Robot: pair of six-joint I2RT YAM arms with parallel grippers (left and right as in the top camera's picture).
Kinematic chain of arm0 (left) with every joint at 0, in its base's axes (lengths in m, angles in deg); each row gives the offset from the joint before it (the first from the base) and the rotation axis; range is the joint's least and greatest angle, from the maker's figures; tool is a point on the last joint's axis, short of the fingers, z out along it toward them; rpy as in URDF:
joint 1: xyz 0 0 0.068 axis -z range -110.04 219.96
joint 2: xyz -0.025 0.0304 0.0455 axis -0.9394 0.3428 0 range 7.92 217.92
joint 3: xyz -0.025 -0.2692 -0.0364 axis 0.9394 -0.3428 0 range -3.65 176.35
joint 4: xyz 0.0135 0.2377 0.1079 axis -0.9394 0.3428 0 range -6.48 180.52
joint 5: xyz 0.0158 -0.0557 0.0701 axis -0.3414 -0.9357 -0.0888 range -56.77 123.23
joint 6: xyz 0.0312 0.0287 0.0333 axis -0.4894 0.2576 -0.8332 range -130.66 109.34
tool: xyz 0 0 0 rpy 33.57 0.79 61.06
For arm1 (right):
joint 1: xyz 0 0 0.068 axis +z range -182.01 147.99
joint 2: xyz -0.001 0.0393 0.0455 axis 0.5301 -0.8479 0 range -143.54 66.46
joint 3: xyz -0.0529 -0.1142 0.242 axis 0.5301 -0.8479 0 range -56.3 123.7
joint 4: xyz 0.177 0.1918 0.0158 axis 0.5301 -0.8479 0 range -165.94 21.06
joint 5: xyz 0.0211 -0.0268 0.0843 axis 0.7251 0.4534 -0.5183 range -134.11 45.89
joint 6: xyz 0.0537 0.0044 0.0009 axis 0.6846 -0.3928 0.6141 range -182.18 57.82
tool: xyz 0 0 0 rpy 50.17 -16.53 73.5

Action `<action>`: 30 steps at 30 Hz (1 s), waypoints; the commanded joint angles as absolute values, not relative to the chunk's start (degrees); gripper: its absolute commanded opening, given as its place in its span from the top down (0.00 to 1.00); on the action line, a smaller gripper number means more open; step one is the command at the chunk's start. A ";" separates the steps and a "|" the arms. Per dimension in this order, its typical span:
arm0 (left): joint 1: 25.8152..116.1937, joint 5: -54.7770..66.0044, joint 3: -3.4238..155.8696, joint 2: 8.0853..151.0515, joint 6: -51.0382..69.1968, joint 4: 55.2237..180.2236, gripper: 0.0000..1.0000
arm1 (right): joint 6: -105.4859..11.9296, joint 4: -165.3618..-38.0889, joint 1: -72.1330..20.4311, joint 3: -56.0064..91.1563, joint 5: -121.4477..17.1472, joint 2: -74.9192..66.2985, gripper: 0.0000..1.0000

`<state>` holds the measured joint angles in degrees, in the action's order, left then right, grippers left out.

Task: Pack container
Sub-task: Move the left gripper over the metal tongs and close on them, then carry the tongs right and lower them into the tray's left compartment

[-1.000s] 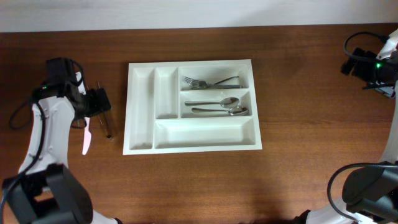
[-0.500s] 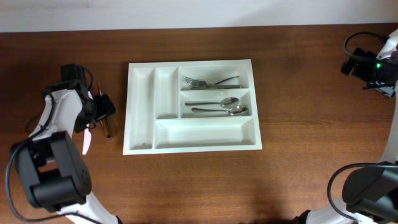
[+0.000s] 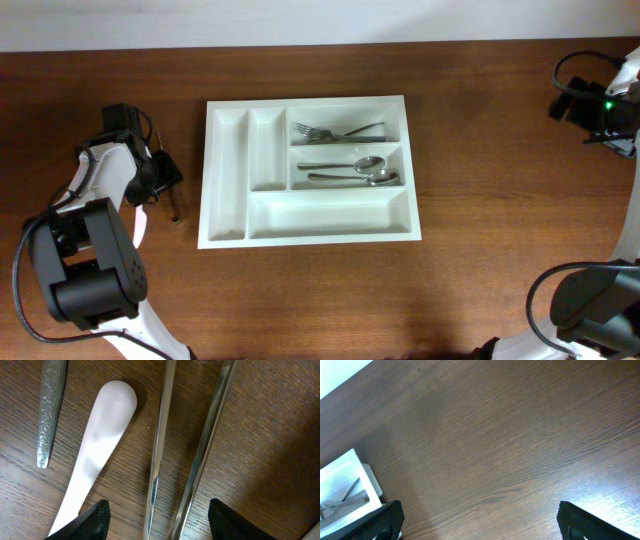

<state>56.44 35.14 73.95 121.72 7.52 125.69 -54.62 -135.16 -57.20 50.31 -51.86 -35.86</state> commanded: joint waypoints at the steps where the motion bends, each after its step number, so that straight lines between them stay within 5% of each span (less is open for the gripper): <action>1: 57.01 35.58 75.13 122.40 7.78 125.52 0.35 | -54.89 -135.18 -57.16 50.50 -51.33 -35.49 0.01; 9: 57.55 35.82 75.13 124.36 7.80 123.09 0.36 | -54.89 -135.18 -57.16 50.50 -51.33 -35.49 0.01; 16: 57.55 35.99 75.13 125.98 7.78 123.46 0.49 | -54.89 -135.18 -57.16 50.50 -51.33 -35.49 0.01; 18: 57.55 35.99 75.13 126.00 7.76 123.61 0.53 | -54.89 -135.18 -57.16 50.50 -51.33 -35.49 0.01; 24: 57.55 35.99 75.13 126.00 7.76 124.14 0.97 | -54.89 -135.18 -57.16 50.50 -51.33 -35.49 0.01; 30: 57.55 36.02 75.44 125.96 5.83 125.08 0.98 | -54.89 -135.18 -57.16 50.50 -51.33 -35.49 0.01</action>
